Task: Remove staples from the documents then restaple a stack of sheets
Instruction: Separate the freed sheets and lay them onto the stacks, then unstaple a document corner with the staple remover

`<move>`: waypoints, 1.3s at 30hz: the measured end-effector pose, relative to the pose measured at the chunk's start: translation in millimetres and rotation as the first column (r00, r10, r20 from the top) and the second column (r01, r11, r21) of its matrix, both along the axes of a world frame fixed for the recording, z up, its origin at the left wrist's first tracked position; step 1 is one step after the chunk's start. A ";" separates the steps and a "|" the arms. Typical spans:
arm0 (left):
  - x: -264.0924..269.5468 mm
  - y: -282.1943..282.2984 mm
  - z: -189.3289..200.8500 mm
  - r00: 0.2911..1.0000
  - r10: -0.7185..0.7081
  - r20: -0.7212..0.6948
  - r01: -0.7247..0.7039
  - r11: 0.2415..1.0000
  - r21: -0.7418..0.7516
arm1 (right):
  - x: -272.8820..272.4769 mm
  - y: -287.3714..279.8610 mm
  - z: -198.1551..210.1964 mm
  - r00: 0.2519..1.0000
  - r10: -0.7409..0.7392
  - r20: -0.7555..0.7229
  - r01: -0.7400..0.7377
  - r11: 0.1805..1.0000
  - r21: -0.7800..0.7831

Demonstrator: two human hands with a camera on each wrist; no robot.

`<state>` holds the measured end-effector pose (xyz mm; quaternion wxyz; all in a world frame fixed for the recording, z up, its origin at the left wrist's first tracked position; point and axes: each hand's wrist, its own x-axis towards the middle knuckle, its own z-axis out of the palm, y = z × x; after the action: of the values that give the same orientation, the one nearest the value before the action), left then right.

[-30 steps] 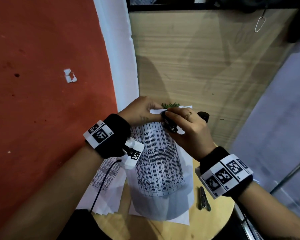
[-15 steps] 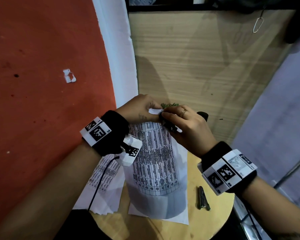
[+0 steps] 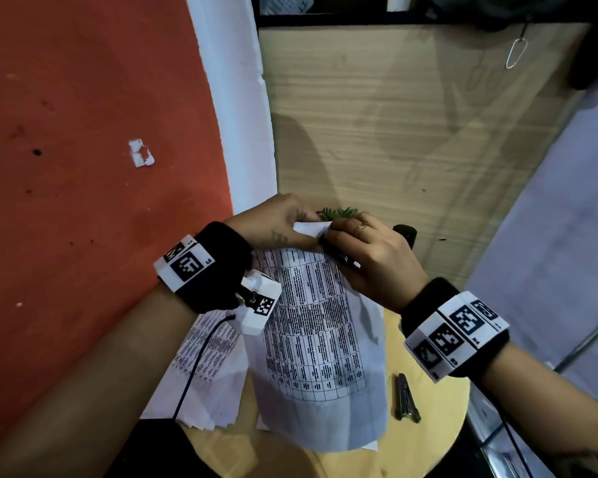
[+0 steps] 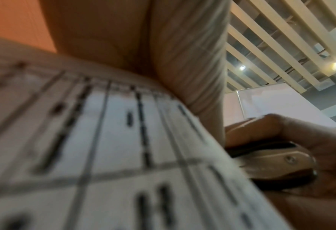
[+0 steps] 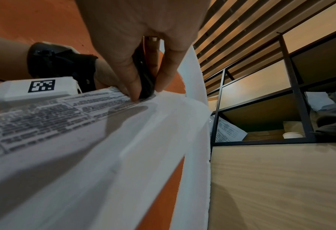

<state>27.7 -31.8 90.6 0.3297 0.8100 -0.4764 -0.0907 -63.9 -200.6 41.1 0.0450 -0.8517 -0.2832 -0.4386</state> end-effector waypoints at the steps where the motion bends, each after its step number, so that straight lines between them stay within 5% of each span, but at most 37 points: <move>1: -1.1 0.8 0.7 1.000 -0.004 -0.010 0.004 1.000 -0.004 | -0.3 0.4 0.7 1.000 0.002 -0.001 -0.002 1.000 0.015; 6: -2.1 2.2 -2.2 0.999 -0.001 -0.050 -0.006 0.990 -0.138 | -1.7 0.2 3.1 0.999 0.036 -0.021 -0.031 0.981 0.192; 15: -0.9 2.0 -5.4 0.999 0.022 -0.040 -0.033 0.954 -0.297 | -4.0 5.5 3.3 0.977 0.194 -0.085 -0.100 0.777 0.621; 25: -7.1 -12.4 -20.2 0.931 0.294 0.216 -0.212 0.918 -0.335 | 3.4 9.2 -3.7 1.000 -0.012 -0.014 0.018 0.869 0.495; 31: 3.8 -6.9 -26.0 0.842 0.444 0.307 -0.348 0.881 -0.319 | 5.9 -0.2 -9.1 0.998 -0.040 -0.050 0.064 0.715 0.696; 39: 21.7 7.6 -26.4 0.865 0.418 0.277 -0.359 0.902 -0.240 | 8.7 -15.2 -63.3 0.964 -0.118 -0.238 0.247 0.729 0.638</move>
<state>49.4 -24.2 64.1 0.3308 0.8600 -0.3566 0.1546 -55.2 -215.8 -22.2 0.3261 -0.8400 -0.0187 -0.4332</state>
